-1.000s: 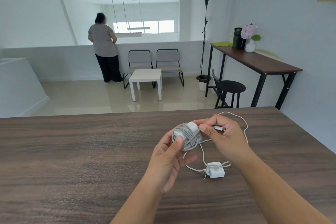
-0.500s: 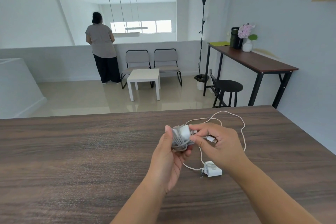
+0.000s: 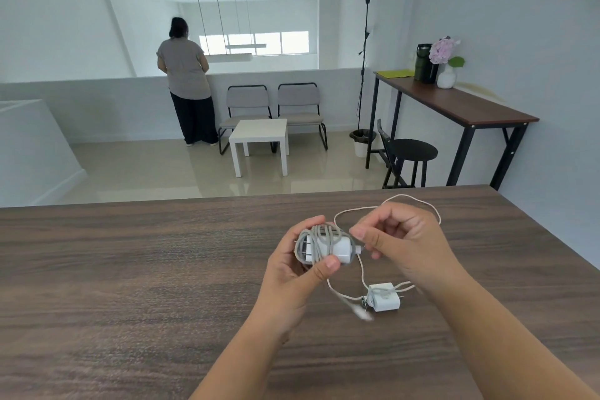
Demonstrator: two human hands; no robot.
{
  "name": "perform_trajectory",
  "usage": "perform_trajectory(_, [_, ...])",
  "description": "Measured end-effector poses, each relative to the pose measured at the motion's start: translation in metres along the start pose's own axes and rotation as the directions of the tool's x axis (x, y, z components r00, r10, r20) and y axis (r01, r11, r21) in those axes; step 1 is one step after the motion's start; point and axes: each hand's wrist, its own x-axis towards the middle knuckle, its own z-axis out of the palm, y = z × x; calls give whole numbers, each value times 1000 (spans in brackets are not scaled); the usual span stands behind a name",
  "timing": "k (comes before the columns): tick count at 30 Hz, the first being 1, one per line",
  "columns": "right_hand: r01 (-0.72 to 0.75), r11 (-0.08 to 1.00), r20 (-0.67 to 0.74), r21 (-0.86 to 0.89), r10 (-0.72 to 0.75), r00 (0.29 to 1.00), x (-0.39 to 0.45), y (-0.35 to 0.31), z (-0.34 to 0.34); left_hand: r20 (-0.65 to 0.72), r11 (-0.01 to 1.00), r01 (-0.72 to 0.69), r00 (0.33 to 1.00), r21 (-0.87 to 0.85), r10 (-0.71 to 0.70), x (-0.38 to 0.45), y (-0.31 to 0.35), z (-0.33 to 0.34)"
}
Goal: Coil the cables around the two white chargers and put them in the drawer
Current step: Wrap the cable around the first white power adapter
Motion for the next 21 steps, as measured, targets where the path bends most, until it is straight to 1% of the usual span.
perform_trajectory(3, [-9, 999, -76, 48, 13, 997, -7, 11, 4, -90, 991, 47, 994, -121, -58, 1, -1, 3])
perform_trajectory(4, [-10, 1000, -99, 24, 12, 995, -10, 16, 3, -111, 984, 66, 990, -164, -85, 2, -1, 3])
perform_trajectory(6, [-15, 993, -94, -117, 4, 996, -17, 27, 0, -142, 959, 103, 979, -262, -144, 4, 0, 4])
perform_trajectory(8, [29, 962, -26, -271, -38, 999, -24, 36, 2, -165, 925, 122, 967, -360, -192, 7, 2, 5])
perform_trajectory(9, [99, 923, 28, -373, -96, 995, -27, 40, 4, -170, 905, 128, 962, -406, -212, 8, 3, 6])
perform_trajectory(10, [205, 846, 100, -492, -179, 979, -29, 44, 6, -173, 885, 134, 957, -445, -232, 9, 5, 7])
perform_trajectory(11, [323, 745, 191, -584, -261, 946, -31, 50, 8, -176, 867, 141, 952, -477, -252, 10, 5, 7])
perform_trajectory(12, [423, 667, 278, -613, -319, 906, -32, 56, 9, -180, 852, 148, 946, -502, -270, 11, 6, 8])
perform_trajectory(13, [487, 628, 334, -607, -355, 873, -34, 63, 10, -186, 840, 153, 940, -520, -286, 11, 6, 8])
perform_trajectory(14, [523, 614, 356, -591, -383, 852, -35, 68, 11, -191, 831, 159, 934, -533, -301, 12, 8, 9])
perform_trajectory(18, [576, 625, 334, -526, -471, 816, -36, 73, 13, -207, 810, 167, 920, -562, -333, 15, 13, 6])
perform_trajectory(21, [625, 603, 369, -495, -506, 780, -33, 69, 14, -213, 791, 171, 911, -588, -355, 17, 14, 4])
